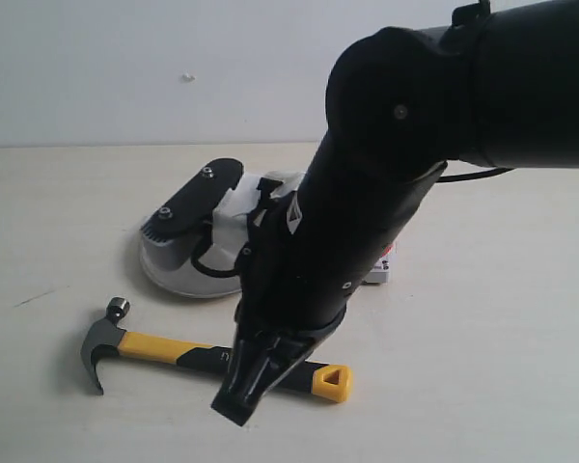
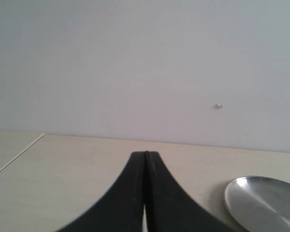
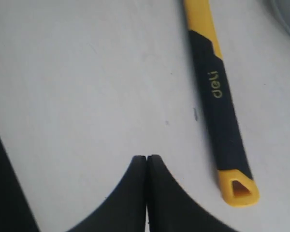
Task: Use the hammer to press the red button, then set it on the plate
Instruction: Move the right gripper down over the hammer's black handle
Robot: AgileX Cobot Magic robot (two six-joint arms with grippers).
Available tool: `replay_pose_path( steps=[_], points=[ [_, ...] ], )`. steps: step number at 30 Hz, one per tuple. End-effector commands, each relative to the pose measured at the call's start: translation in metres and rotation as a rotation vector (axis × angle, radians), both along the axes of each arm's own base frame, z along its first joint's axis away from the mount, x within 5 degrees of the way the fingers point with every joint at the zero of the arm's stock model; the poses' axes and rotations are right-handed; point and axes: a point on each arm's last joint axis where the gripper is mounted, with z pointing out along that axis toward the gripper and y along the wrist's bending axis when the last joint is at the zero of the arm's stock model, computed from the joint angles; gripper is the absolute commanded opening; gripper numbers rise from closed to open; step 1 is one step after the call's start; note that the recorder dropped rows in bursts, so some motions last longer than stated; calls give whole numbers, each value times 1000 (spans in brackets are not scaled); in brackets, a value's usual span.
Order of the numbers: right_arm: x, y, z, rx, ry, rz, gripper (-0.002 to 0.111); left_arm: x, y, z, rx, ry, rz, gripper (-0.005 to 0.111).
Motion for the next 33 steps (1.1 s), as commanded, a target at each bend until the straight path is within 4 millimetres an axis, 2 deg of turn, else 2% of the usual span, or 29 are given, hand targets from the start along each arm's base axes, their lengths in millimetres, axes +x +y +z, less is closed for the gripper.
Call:
replay_pose_path(
  steps=[1, 11, 19, 29, 33],
  points=[
    [-4, 6, 5, 61, 55, -27, 0, -1, 0, 1, -4, -11, 0, 0],
    [-7, 3, 0, 8, 118, -42, 0, -1, 0, 1, -4, -11, 0, 0],
    [1, 3, -12, -53, 61, 13, 0, -1, 0, 1, -4, -11, 0, 0],
    [39, 28, -29, -134, -2, 82, 1, -1, 0, 1, -4, -11, 0, 0],
    [48, 40, -33, -139, -28, 162, 9, -1, 0, 1, -4, -11, 0, 0]
  ],
)
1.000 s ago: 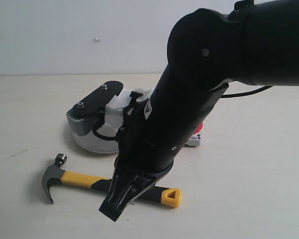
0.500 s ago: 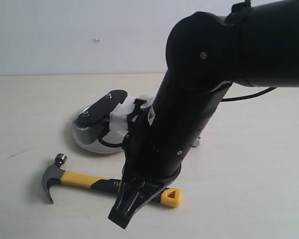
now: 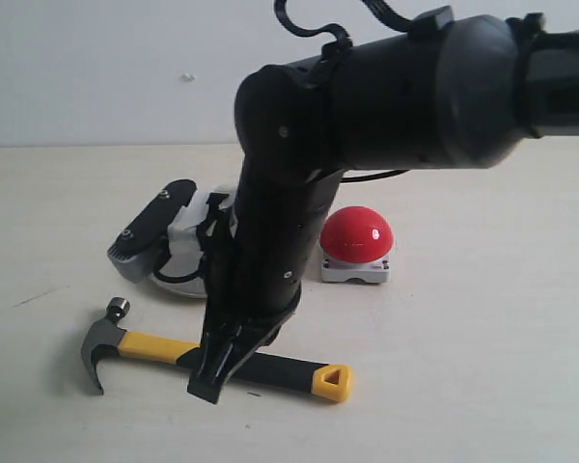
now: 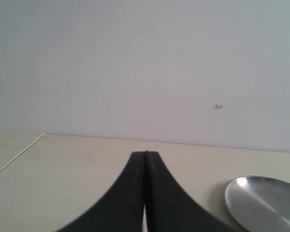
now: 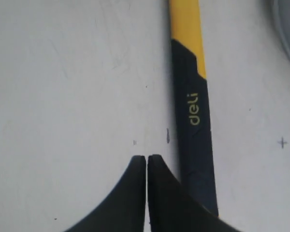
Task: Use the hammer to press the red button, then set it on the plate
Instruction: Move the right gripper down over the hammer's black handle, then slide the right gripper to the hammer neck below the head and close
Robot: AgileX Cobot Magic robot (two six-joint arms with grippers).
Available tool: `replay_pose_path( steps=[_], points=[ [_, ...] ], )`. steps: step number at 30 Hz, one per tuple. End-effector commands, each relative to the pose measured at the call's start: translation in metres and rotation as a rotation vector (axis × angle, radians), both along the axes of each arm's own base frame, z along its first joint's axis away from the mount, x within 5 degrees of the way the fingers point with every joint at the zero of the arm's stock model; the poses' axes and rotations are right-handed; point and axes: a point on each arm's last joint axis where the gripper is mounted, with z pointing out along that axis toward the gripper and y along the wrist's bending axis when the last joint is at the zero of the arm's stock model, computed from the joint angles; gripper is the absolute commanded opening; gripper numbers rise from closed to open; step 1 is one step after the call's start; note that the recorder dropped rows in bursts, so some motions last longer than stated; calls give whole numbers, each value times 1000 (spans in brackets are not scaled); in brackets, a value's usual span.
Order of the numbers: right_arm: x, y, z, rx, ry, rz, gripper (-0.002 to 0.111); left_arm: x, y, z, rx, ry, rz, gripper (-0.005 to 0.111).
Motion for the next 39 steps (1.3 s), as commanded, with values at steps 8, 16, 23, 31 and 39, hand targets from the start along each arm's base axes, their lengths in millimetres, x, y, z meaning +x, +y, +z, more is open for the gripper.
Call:
replay_pose_path(
  steps=[8, 16, 23, 31, 39],
  points=[
    [23, 24, -7, 9, -105, 247, 14, -1, 0, 1, -4, -11, 0, 0],
    [25, 25, -6, 25, -112, 206, 14, -1, 0, 1, -4, -11, 0, 0],
    [18, 57, -13, 53, -323, 435, 27, -1, 0, 1, -4, -11, 0, 0],
    [37, 79, -15, 117, -411, 303, 43, -1, 0, 1, -4, -11, 0, 0],
    [40, 77, -9, 66, -311, 154, 44, -1, 0, 1, -4, -11, 0, 0]
  ],
)
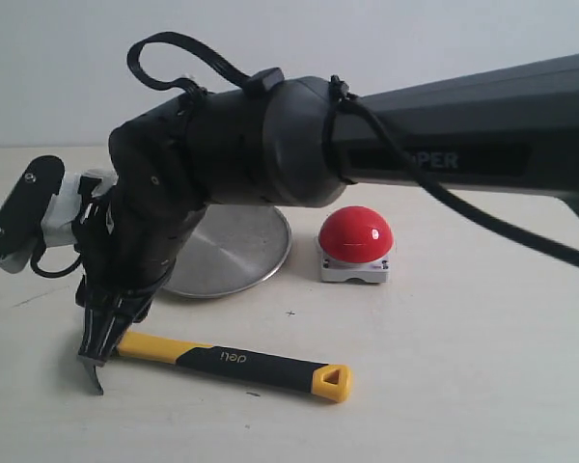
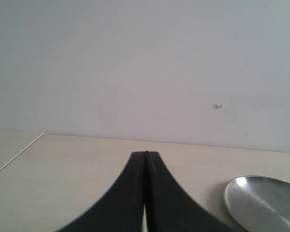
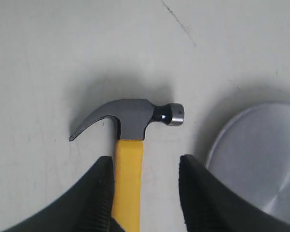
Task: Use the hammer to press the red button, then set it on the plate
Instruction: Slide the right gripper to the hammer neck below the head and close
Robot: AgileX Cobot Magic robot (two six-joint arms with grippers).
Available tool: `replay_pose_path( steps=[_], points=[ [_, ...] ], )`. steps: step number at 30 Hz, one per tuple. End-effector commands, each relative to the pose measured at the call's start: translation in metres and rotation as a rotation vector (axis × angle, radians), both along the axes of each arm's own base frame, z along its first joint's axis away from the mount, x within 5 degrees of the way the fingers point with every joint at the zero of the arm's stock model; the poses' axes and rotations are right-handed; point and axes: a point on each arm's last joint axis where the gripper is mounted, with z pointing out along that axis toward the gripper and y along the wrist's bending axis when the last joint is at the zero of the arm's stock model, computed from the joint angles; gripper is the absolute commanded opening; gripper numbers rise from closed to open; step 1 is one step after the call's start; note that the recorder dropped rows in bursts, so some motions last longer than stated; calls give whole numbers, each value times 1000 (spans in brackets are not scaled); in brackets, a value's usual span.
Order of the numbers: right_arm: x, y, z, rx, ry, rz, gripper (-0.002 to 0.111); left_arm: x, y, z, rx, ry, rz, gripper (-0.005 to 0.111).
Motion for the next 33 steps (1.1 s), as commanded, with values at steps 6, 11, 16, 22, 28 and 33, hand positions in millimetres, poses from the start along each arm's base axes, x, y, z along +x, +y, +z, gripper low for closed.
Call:
replay_pose_path(
  steps=[6, 11, 16, 22, 28, 33],
  points=[
    [11, 8, -16, -203, 149, 16, 53, -1, 0, 1, -4, -11, 0, 0],
    [20, 18, -35, -259, 196, 40, 53, -1, 0, 1, -4, -11, 0, 0],
    [24, 25, -47, -289, 220, 94, 53, -1, 0, 1, -4, -11, 0, 0],
    [25, 31, -47, -249, 230, 107, 53, -1, 0, 1, -4, -11, 0, 0],
    [27, 33, -61, -264, 249, 107, 53, -1, 0, 1, -4, -11, 0, 0],
    [28, 34, -64, -255, 239, 108, 53, -1, 0, 1, -4, -11, 0, 0]
  ],
)
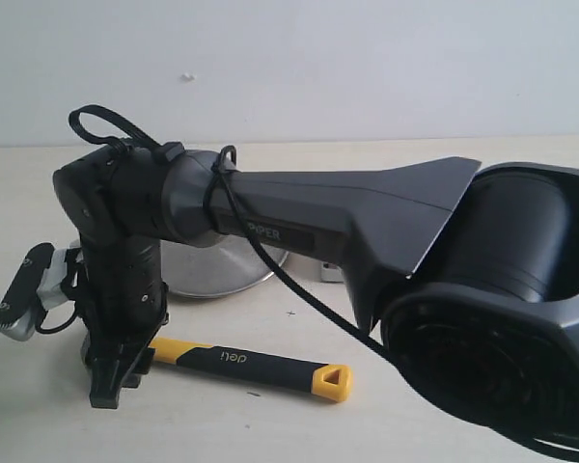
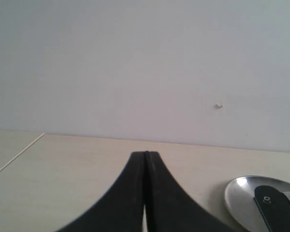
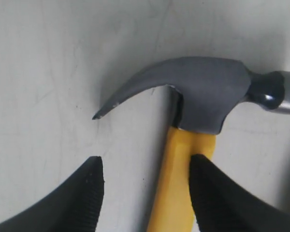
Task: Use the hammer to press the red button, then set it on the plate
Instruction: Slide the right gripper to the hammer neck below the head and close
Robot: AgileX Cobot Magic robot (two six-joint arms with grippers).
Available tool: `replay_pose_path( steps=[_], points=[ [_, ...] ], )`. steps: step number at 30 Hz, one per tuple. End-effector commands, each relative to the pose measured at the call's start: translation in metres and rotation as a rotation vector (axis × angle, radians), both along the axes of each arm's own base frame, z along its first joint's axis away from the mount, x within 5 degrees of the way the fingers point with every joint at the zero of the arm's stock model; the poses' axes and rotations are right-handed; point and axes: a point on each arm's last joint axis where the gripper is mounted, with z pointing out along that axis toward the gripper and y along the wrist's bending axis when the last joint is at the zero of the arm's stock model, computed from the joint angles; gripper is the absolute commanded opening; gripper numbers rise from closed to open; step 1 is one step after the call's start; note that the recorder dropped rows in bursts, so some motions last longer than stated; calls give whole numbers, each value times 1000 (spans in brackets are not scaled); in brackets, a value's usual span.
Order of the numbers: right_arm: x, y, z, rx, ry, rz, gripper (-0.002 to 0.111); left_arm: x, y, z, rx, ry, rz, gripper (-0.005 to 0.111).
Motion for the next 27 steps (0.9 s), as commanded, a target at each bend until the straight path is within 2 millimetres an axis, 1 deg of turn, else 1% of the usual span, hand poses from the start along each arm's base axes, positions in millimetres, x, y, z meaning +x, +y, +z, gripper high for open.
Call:
replay_pose_path(
  steps=[1, 4, 9, 15, 23, 27],
  points=[
    [3, 1, 2, 24, -21, 8, 53, -1, 0, 1, -4, -11, 0, 0],
    [5, 2, 2, 36, -42, 10, 53, -1, 0, 1, -4, -11, 0, 0],
    [9, -1, 3, -10, -86, 11, 53, -1, 0, 1, -4, -11, 0, 0],
    [9, -3, 2, -25, -85, 3, 53, -1, 0, 1, -4, -11, 0, 0],
    [10, -2, -11, -27, -71, -22, 53, -1, 0, 1, -4, -11, 0, 0],
    [12, -4, -12, -33, -68, -31, 53, -1, 0, 1, -4, -11, 0, 0]
  ],
)
